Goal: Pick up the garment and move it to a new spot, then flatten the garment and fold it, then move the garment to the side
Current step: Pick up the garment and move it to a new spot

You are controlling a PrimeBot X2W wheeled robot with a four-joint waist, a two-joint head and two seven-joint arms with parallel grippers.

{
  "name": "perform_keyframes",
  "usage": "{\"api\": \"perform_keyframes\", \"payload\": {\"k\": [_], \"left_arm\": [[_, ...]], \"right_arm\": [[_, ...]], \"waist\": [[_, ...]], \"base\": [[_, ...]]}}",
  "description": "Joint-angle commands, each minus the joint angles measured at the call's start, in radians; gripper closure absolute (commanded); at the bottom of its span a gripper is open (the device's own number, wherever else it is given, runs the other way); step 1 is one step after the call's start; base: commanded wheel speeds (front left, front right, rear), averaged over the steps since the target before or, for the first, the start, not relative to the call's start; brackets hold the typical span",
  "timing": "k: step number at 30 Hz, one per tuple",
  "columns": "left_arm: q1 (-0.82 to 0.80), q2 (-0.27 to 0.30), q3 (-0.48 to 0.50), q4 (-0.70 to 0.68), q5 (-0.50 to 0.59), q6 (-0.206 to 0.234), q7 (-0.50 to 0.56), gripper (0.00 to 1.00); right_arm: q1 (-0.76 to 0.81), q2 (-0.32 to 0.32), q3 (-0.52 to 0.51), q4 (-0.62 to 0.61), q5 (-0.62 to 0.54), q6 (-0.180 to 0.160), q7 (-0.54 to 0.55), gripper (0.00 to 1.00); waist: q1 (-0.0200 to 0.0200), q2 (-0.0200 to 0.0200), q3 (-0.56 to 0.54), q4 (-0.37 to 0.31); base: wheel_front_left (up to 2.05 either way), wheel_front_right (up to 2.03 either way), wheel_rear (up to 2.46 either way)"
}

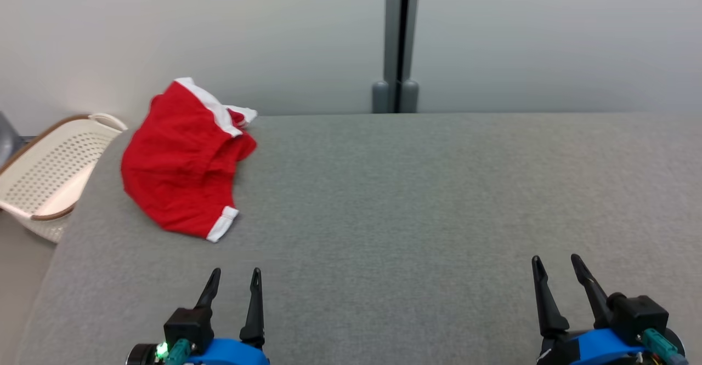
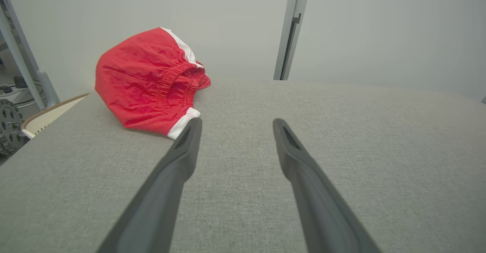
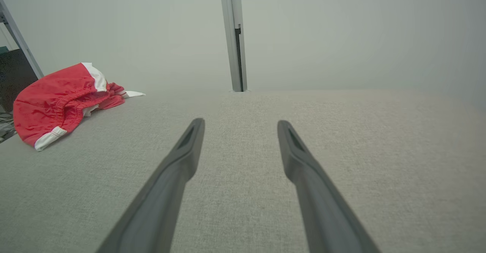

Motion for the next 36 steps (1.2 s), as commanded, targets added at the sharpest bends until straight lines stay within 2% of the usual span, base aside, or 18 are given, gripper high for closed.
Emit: {"api": "perform_keyframes", "payload": {"k": [1, 13, 19, 27, 36], "left_arm": [[-0.017, 0.003, -0.001, 0.002, 0.002, 0.0, -0.005, 0.0], [-0.03, 0.015, 0.022, -0.007, 0.013, 0.005, -0.005, 0.0], [-0.01, 0.019, 0.038, -0.016, 0.008, 0.008, -0.005, 0.0], [0.007, 0.02, 0.053, -0.025, 0.008, 0.004, -0.005, 0.0], [-0.024, 0.021, 0.046, -0.024, 0.017, -0.008, -0.005, 0.0]], "right_arm": [[0.0, -0.004, 0.003, -0.002, 0.008, 0.0, -0.005, 0.0], [-0.011, -0.005, 0.006, -0.013, 0.025, 0.0, -0.005, 0.0], [-0.021, -0.005, 0.031, -0.007, 0.031, 0.0, -0.005, 0.0], [-0.022, -0.005, 0.057, -0.004, 0.034, 0.0, -0.005, 0.0], [-0.026, -0.005, 0.032, -0.011, 0.015, 0.0, -0.005, 0.0]], "waist": [[0.0, 0.0, 0.008, 0.028], [0.0, 0.0, 0.024, 0.306], [0.0, 0.0, 0.023, 0.397], [0.0, 0.0, 0.023, 0.429], [0.0, 0.0, 0.055, 0.396]], "base": [[0.0, 0.0, 0.0], [0.0, 0.0, 0.0], [0.0, 0.0, 0.0], [0.0, 0.0, 0.0], [0.0, 0.0, 0.0]]}}
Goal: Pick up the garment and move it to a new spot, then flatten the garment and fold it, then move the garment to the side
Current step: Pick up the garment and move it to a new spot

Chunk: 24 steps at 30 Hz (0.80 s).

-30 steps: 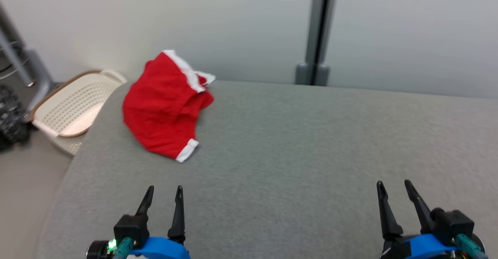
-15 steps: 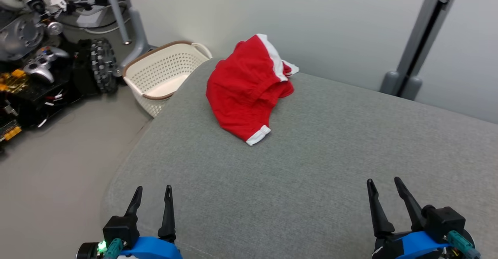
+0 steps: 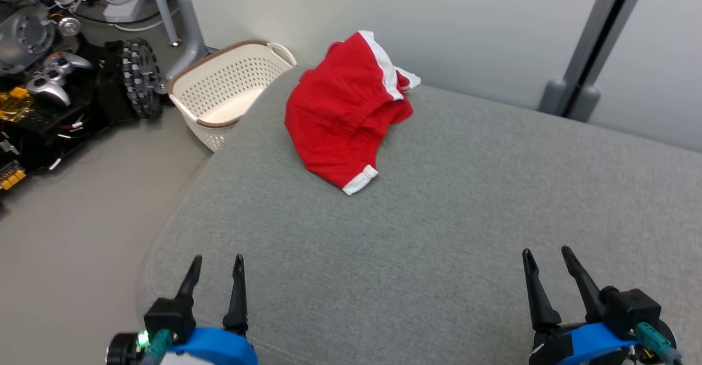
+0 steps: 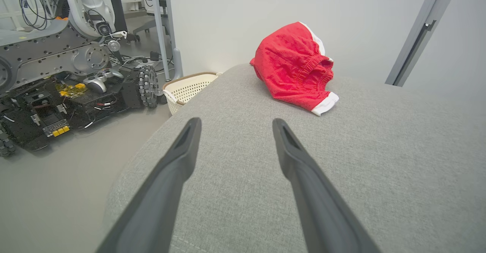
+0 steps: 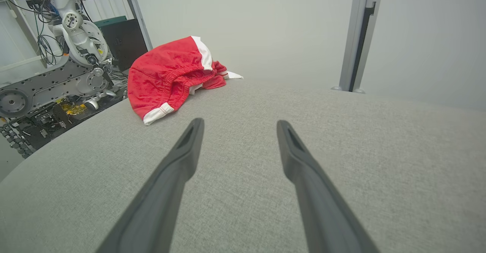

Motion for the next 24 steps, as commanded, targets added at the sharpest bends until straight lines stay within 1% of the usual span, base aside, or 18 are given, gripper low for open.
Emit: {"api": "perform_keyframes", "payload": {"k": [1, 5, 8, 12, 17, 24], "left_arm": [[-0.034, 0.006, 0.003, -0.005, 0.003, -0.002, -0.005, 0.0], [-0.129, 0.03, 0.013, -0.019, 0.002, -0.015, -0.005, 0.0], [-0.239, 0.07, 0.016, -0.018, 0.012, -0.028, 0.002, 0.0], [-0.387, 0.131, 0.002, 0.01, 0.032, -0.053, 0.047, 0.0], [-0.571, 0.209, -0.048, 0.1, 0.044, -0.083, 0.151, 0.0], [-0.745, 0.273, -0.111, 0.279, 0.008, -0.096, 0.262, 0.0]], "right_arm": [[-0.018, -0.005, -0.004, -0.005, -0.008, 0.0, -0.004, 0.0], [-0.037, -0.005, -0.018, -0.017, -0.033, 0.0, -0.004, 0.0], [-0.057, -0.005, -0.026, -0.027, -0.054, 0.0, -0.004, 0.0], [-0.091, -0.005, -0.025, -0.044, -0.078, 0.0, -0.004, 0.0], [-0.134, -0.005, -0.008, -0.061, -0.102, 0.0, -0.004, 0.0], [-0.172, -0.005, 0.008, -0.072, -0.116, 0.0, -0.004, 0.0]], "waist": [[0.0, 0.0, 0.008, -0.005], [0.0, 0.0, 0.056, -0.041], [0.0, 0.0, 0.096, -0.074], [0.0, 0.0, 0.157, -0.128], [0.0, 0.0, 0.237, -0.202], [0.0, 0.0, 0.337, -0.299]], "base": [[0.0, 0.0, 0.0], [0.0, 0.0, 0.0], [0.0, 0.0, 0.0], [0.0, 0.0, 0.0], [0.0, 0.0, 0.0], [0.0, 0.0, 0.0]]}}
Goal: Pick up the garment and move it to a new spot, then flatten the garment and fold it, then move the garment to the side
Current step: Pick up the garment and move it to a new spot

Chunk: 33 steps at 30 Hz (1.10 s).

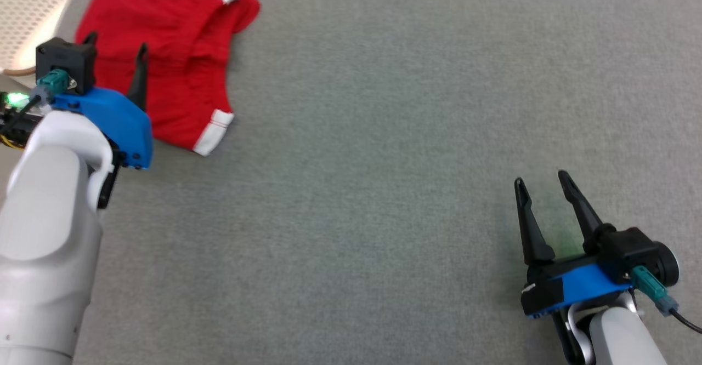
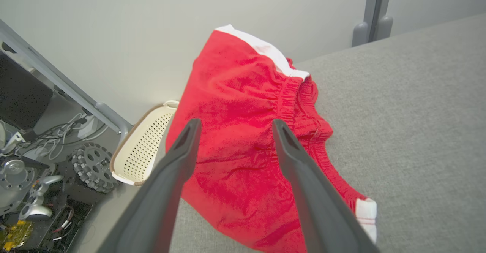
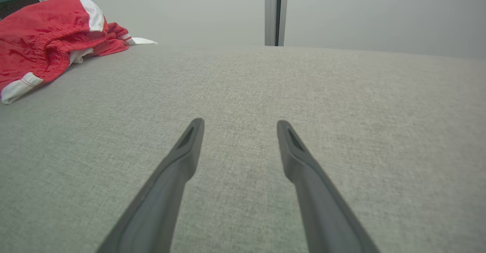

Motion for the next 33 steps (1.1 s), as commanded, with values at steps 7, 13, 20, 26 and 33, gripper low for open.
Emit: {"api": "perform_keyframes", "payload": {"k": [7, 13, 20, 26, 33], "left_arm": [[-0.107, 0.068, -0.079, 0.122, -0.059, -0.004, 0.047, 0.0], [-0.163, 0.099, -0.109, 0.204, -0.057, -0.004, 0.025, 0.0], [-0.193, 0.092, -0.119, 0.301, -0.063, 0.009, 0.022, 1.0], [-0.218, 0.097, -0.132, 0.332, -0.063, 0.006, -0.038, 1.0], [-0.257, 0.112, -0.159, 0.335, -0.047, 0.002, -0.092, 1.0]], "right_arm": [[-0.041, -0.004, -0.015, -0.035, -0.024, 0.0, -0.004, 0.0], [-0.048, -0.004, -0.014, -0.05, -0.017, 0.0, -0.004, 0.0], [-0.061, -0.004, 0.0, -0.044, 0.0, 0.0, -0.004, 0.0], [-0.062, -0.004, 0.005, -0.038, 0.006, 0.0, -0.004, 0.0], [-0.049, -0.004, 0.004, -0.028, 0.024, 0.0, -0.004, 0.0]], "waist": [[-0.0002, -0.0002, 0.089, -0.071], [-0.0002, -0.0002, 0.129, -0.096], [-0.0002, -0.0002, 0.131, -0.105], [-0.0002, -0.0002, 0.118, -0.106], [-0.0002, -0.0002, 0.073, -0.105]], "base": [[0.0, 0.0, 0.0], [0.0, 0.0, 0.0], [0.0, 0.0, 0.0], [0.0, 0.0, 0.0], [0.0, 0.0, 0.0]]}}
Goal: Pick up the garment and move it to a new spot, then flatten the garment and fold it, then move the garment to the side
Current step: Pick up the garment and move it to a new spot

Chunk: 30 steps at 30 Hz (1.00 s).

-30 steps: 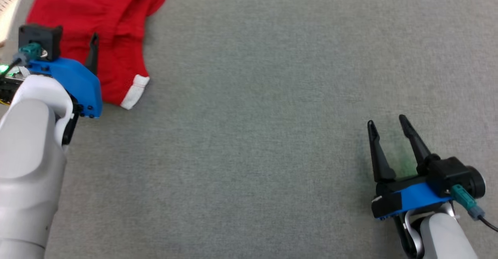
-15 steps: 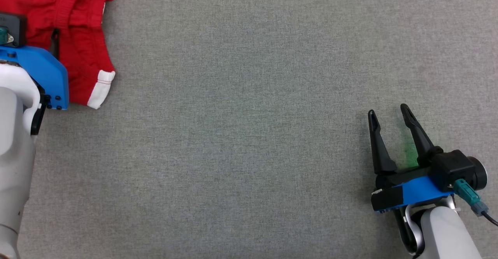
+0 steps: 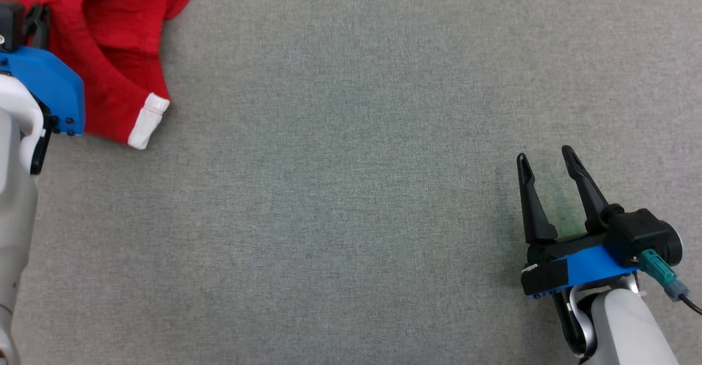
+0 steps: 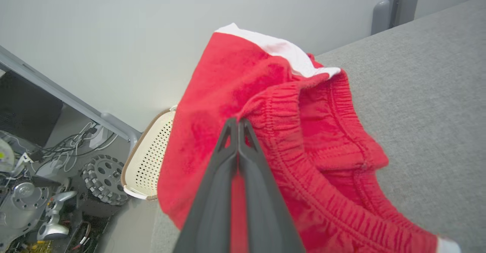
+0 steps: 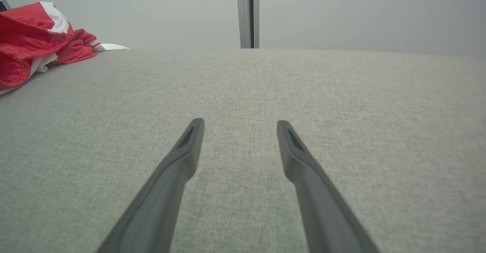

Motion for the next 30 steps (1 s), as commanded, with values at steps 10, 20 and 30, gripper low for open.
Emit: {"api": "perform_keyframes", "payload": {"k": [10, 20, 30], "left_arm": [[-0.07, 0.025, -0.075, -0.071, 0.056, -0.004, -0.07, 1.0], [-0.084, -0.034, -0.193, -0.221, 0.06, -0.008, -0.062, 1.0], [-0.03, -0.123, -0.326, -0.424, -0.066, -0.007, 0.01, 1.0]], "right_arm": [[0.04, -0.004, -0.006, 0.029, 0.054, 0.0, -0.004, 0.0], [0.105, -0.004, -0.056, 0.05, 0.098, 0.0, -0.004, 0.0], [0.145, -0.004, -0.128, 0.046, 0.109, 0.0, -0.004, 0.0]], "waist": [[0.0, -0.0001, -0.144, -0.01], [0.0, -0.0001, -0.301, -0.06], [0.0, -0.0001, -0.325, -0.169]], "base": [[0.0, 0.0, 0.0], [0.0, 0.0, 0.0], [0.0, 0.0, 0.0]]}}
